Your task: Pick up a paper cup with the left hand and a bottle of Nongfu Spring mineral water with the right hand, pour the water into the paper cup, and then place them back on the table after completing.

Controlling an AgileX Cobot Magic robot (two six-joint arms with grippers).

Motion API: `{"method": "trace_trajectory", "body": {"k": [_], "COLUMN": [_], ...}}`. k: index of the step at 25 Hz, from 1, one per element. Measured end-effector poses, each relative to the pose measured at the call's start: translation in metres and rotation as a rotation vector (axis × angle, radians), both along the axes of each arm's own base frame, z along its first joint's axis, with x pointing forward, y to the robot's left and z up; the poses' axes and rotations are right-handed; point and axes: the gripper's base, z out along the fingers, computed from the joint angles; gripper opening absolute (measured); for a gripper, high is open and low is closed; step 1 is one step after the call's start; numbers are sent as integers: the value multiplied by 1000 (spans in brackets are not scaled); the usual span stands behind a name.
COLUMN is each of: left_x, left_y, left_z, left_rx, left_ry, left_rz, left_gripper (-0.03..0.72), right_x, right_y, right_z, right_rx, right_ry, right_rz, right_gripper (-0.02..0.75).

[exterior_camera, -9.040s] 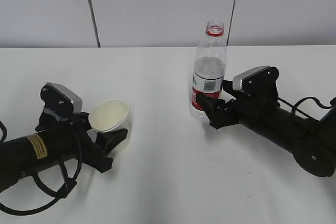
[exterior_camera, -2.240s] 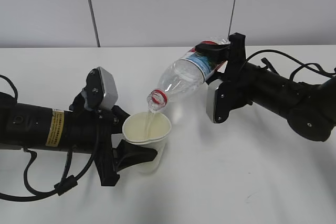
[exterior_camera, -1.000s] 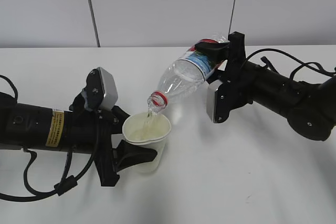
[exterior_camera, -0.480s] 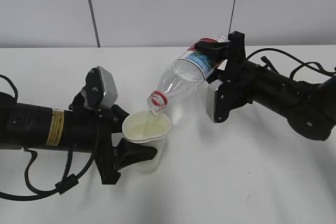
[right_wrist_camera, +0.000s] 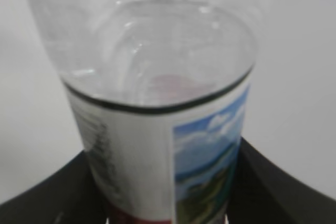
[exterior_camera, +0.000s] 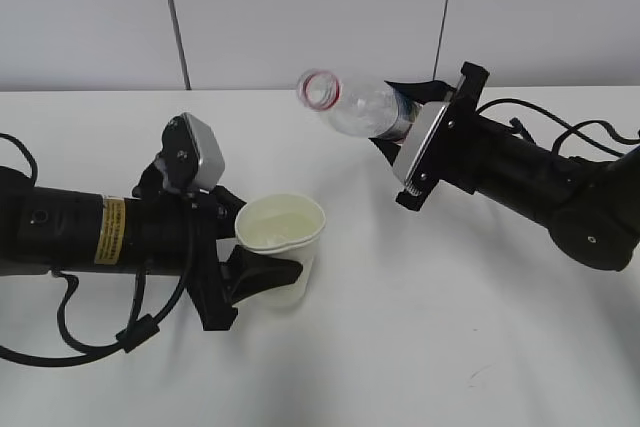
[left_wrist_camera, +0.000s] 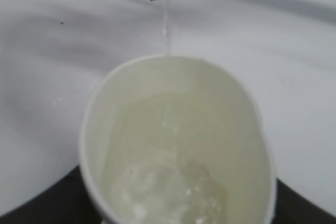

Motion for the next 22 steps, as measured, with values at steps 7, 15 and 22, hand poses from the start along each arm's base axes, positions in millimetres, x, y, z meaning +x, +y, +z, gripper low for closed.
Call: {"method": "trace_trajectory", "body": {"k": [7, 15, 22], "left_x": [16, 30, 34], "left_y": [-1, 7, 4], "left_z": [9, -11, -23], "left_rx": [-30, -87, -194], "left_ry": [-62, -42, -66], "left_rz": [91, 216, 214], "left_gripper": [419, 419, 419], "right_x": [0, -6, -15], "right_y": [0, -2, -6], "right_z": [0, -7, -17], "right_rx": [448, 692, 741], "right_ry": [325, 529, 590], "right_rz": [-13, -33, -79], "right_gripper": [419, 419, 419]}}
